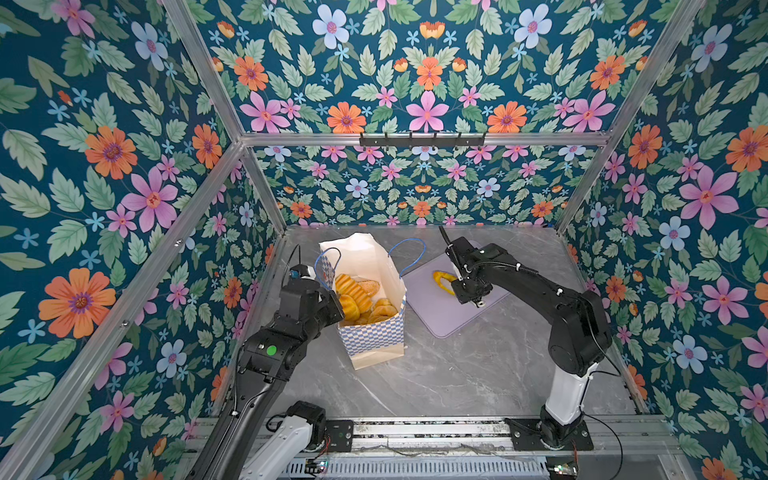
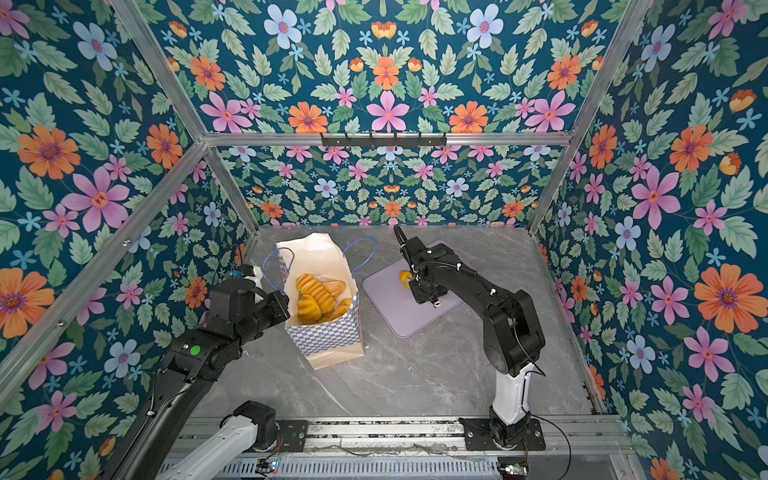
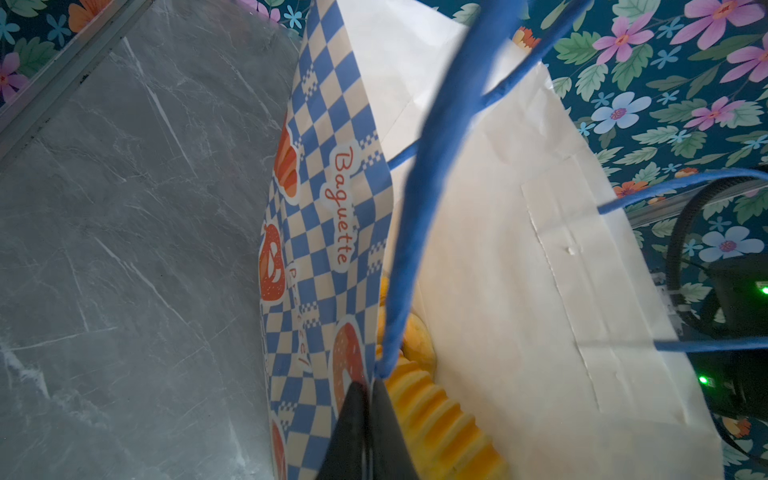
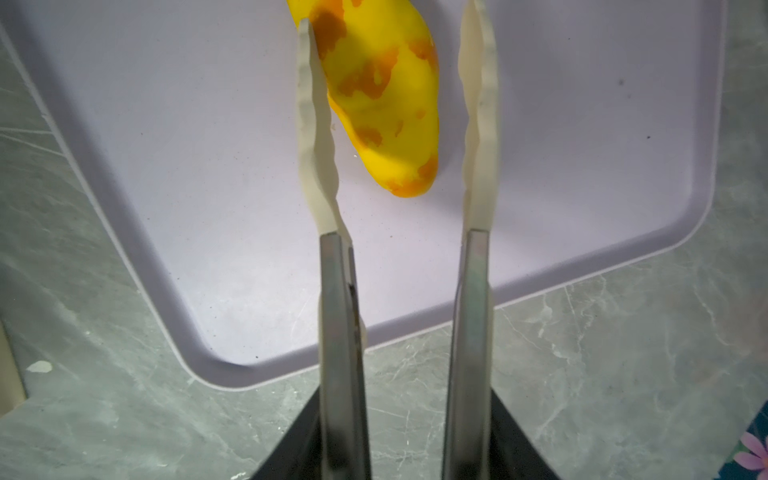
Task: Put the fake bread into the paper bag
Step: 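Lower the tongs onto the yellow striped bun and squeeze them shut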
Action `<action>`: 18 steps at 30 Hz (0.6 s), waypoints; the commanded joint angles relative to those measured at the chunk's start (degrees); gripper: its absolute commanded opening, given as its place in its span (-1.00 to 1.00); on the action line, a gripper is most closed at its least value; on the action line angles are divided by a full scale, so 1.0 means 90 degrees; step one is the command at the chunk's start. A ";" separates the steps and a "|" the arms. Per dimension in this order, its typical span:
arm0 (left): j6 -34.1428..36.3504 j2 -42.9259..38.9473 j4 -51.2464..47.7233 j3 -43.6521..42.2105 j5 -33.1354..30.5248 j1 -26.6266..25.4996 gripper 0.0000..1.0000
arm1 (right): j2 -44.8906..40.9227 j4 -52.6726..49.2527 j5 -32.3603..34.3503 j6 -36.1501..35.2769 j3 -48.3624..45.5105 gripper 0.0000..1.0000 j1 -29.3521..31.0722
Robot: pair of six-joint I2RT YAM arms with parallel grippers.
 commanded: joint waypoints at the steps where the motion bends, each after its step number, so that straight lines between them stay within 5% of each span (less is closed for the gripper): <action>1: 0.0020 0.0004 0.0048 0.0045 -0.0075 0.0009 -0.83 | -0.0016 0.0129 -0.0398 -0.0077 0.0037 -0.04 -0.0085; 18: 0.0040 0.0062 0.0038 0.0131 -0.0085 0.0009 -0.83 | 0.0256 0.0230 -0.0799 -0.0048 0.0081 0.03 -0.0297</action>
